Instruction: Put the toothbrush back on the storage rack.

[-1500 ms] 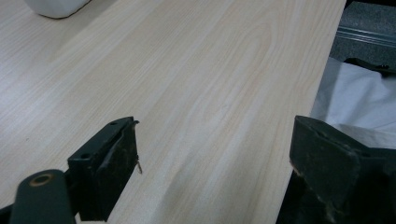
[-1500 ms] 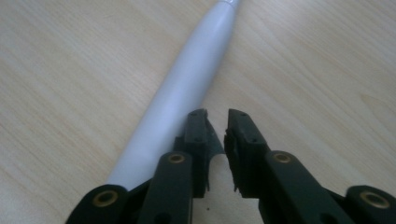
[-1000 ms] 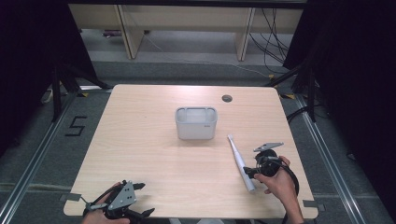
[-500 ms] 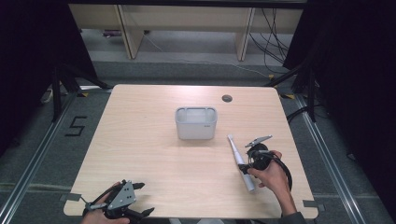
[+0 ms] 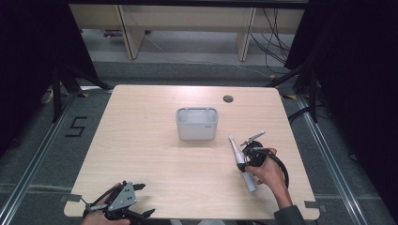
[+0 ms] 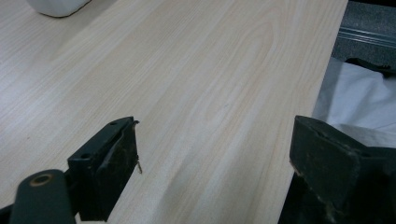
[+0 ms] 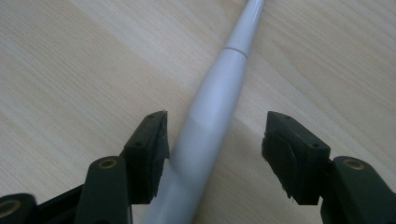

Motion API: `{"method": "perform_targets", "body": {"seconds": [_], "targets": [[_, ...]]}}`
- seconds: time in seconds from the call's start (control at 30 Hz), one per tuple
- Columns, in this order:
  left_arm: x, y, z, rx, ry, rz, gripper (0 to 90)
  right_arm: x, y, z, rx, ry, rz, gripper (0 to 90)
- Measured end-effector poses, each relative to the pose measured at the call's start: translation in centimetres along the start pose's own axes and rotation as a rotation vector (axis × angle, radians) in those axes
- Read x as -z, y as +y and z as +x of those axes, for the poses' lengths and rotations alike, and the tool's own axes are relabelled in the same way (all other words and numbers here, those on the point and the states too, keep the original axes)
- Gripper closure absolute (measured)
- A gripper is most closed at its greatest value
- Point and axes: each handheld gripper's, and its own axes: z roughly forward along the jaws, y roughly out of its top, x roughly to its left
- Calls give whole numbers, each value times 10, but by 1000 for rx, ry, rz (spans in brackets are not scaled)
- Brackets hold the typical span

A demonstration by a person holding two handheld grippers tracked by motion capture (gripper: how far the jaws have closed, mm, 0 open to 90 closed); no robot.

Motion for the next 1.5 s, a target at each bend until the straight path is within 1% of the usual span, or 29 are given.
{"method": "perform_targets", "body": {"seconds": [0.03, 0.07, 0.13, 0.17, 0.2, 0.27, 0.37, 0.4, 0.43, 0.47, 0.5, 0.53, 0.57, 0.6, 0.63, 0.7, 0.73, 0.77, 0.83, 0.9, 0.97, 1.0, 1.03, 1.2, 1.23, 1.3, 1.43, 1.47, 1.5], "targets": [[1, 0, 1, -11, 4, 10, 147, -1, 1, 1, 2, 4, 3, 419], [0, 0, -1, 4, 8, -3, 147, -1, 2, 1, 1, 0, 15, 422], [-1, 0, -1, 5, -1, -17, 147, -3, 4, 1, 22, 6, 29, 432], [0, 0, 1, -25, 14, 16, 147, -3, 4, 2, 13, 2, 41, 432], [0, 0, 0, -6, 11, 3, 147, -5, 5, 2, 20, 13, 43, 432], [0, 0, 1, -13, 17, 3, 147, -6, 6, 3, 31, 13, 54, 458], [0, 0, 1, -7, 5, 2, 147, -7, 6, 4, 21, 17, 82, 474], [0, 0, 1, -14, 17, 3, 147, -8, 7, 2, 45, 11, 80, 475], [0, 0, 1, -8, 7, 4, 147, -8, 7, 3, 18, 24, 101, 479], [0, 0, -1, 3, 4, -11, 147, -9, 7, 1, 53, 17, 88, 487], [-1, 0, -1, 2, -1, -17, 147, -9, 8, 3, 32, 18, 106, 508], [-1, 0, -1, 4, -2, -19, 147, -9, 8, 3, 39, 16, 112, 522], [0, 0, 0, -7, 7, 2, 147, -10, 8, 4, 49, 19, 110, 525], [-1, 0, 1, -14, 16, 3, 147, -11, 8, 5, 53, 12, 114, 532], [-1, 0, 0, 3, 3, -7, 147, -10, 9, 4, 53, 11, 125, 538], [-1, 0, 1, -13, 14, 4, 147, -11, 10, 2, 71, 14, 130, 564], [0, 0, 1, -11, -6, 12, 147, -11, 11, 4, 51, 14, 146, 577], [0, 0, 0, 2, -10, 1, 147, -11, 11, 2, 68, 17, 155, 585], [-1, 0, 1, -21, 13, 12, 147, -12, 14, 1, 75, 20, 181, 604], [0, 1, 1, -14, -4, 16, 147, -14, 16, 0, 94, 20, 204, 618], [0, 1, 1, -14, -11, 12, 147, -15, 18, 2, 83, 23, 226, 625], [0, 1, 2, -24, 3, 15, 147, -15, 19, 1, 97, 26, 233, 628], [-1, 0, 1, -14, 10, 4, 147, -16, 20, 0, 106, 24, 240, 634], [0, 1, 2, -26, 8, 15, 147, -16, 24, 2, 105, 30, 272, 658], [-1, 0, 1, -16, 10, 4, 147, -17, 25, 1, 125, 27, 274, 658], [-1, 0, 0, -4, -15, -1, 147, -17, 27, 3, 118, 29, 299, 659], [-1, 0, 0, -15, 11, 4, 147, -19, 29, 2, 122, 43, 330, 661], [-1, 0, 1, -17, 4, 10, 147, -20, 30, 2, 129, 53, 336, 662], [0, 0, 1, -13, -8, 8, 147, -20, 30, 1, 143, 38, 337, 662]]}}
